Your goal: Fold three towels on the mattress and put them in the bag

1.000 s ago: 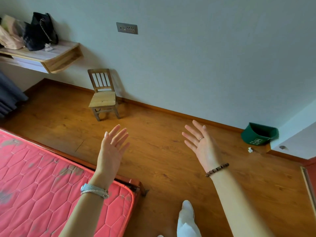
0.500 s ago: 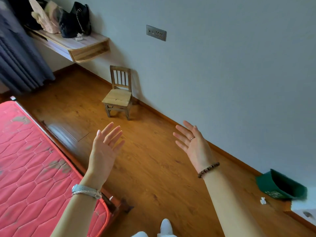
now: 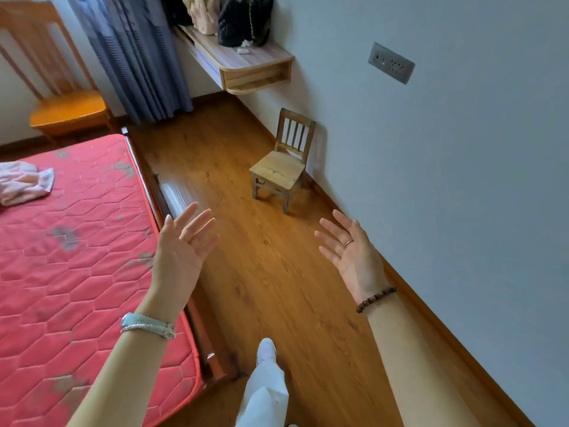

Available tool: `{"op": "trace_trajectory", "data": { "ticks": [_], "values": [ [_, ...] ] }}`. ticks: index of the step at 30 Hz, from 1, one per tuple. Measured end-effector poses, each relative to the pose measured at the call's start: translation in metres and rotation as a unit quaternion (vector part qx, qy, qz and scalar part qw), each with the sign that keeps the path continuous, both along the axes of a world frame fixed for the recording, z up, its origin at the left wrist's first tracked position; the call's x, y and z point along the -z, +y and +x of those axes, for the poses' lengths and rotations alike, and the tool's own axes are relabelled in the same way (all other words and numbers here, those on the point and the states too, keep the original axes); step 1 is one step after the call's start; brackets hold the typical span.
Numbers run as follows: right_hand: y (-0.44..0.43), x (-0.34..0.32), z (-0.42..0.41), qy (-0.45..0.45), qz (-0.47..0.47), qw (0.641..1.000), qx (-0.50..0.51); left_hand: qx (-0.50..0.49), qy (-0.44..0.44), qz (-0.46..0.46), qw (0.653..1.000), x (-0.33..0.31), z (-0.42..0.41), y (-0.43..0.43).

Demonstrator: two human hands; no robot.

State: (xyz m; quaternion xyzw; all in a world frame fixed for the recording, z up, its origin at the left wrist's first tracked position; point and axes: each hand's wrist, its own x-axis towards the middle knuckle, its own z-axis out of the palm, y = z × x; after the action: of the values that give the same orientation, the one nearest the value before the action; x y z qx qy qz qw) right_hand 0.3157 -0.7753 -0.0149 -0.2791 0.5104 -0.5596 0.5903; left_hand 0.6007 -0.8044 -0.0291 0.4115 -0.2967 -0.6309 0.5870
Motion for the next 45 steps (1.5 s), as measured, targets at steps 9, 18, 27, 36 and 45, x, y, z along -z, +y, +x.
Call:
{"op": "trace_trajectory", "data": {
  "ticks": [9,18,27,36,45],
  "values": [
    [-0.126,-0.006,0.014,0.000,0.003,0.999,-0.044,-0.040,-0.009,0.005,0.999,0.003,0.014,-0.098],
    [-0.232,-0.012,0.052,-0.016,0.011,0.996,-0.088,-0.076,-0.032,0.012,0.997,0.002,0.031,-0.176],
    [-0.346,-0.004,0.088,-0.009,0.009,0.983,-0.182,-0.168,-0.009,0.012,0.986,0.013,0.062,-0.240],
    [-0.493,-0.014,0.121,0.013,-0.001,0.951,-0.308,-0.288,-0.033,-0.006,0.957,-0.001,0.081,-0.340],
    [-0.585,-0.014,0.149,0.001,0.009,0.929,-0.370,-0.377,-0.023,-0.001,0.926,-0.003,0.078,-0.380]
  ]
}}
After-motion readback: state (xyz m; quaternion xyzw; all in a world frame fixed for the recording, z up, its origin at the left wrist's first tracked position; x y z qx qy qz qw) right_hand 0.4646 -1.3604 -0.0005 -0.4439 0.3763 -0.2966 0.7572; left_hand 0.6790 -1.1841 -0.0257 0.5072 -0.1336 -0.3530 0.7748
